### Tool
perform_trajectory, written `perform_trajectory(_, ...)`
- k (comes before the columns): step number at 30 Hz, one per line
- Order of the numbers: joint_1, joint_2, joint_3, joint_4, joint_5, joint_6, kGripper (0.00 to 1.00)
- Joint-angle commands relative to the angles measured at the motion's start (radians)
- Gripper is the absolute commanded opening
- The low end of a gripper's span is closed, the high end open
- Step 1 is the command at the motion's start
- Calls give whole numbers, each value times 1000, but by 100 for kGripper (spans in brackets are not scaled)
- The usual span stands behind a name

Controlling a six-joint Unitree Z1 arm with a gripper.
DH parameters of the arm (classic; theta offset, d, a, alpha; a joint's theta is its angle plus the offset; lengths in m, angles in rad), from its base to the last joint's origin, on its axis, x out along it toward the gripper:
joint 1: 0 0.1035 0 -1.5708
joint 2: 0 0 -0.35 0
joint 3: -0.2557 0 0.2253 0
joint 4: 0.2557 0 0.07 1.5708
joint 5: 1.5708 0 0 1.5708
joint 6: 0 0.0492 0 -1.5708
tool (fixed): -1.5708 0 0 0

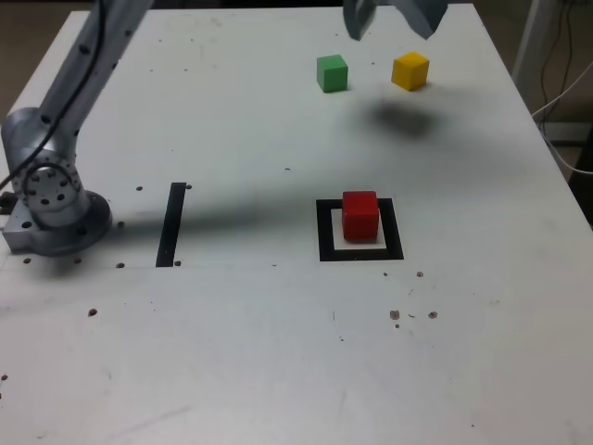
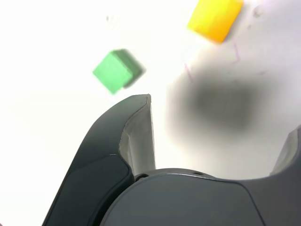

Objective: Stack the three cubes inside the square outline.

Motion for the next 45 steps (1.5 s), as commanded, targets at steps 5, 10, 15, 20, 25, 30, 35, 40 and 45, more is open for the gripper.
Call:
perform_trajectory(5, 36, 99, -165, 37, 2, 115, 99)
perform_trajectory(10, 52, 171, -246, 58, 4, 174, 99)
perform_trajectory(15, 55, 219, -275, 60, 21, 209, 99)
perform_trajectory(20, 55, 262, -326, 55, 25, 240, 99)
perform_trajectory(25, 55, 290, -347, 52, 19, 252, 97)
perform_trajectory(30, 55, 318, -352, 52, 16, 251, 96)
perform_trajectory(35, 55, 350, -364, 43, 16, 250, 95)
perform_trajectory(40, 55, 358, -378, 34, 16, 248, 92)
perform_trajectory(45, 55, 357, -389, 39, 15, 238, 82)
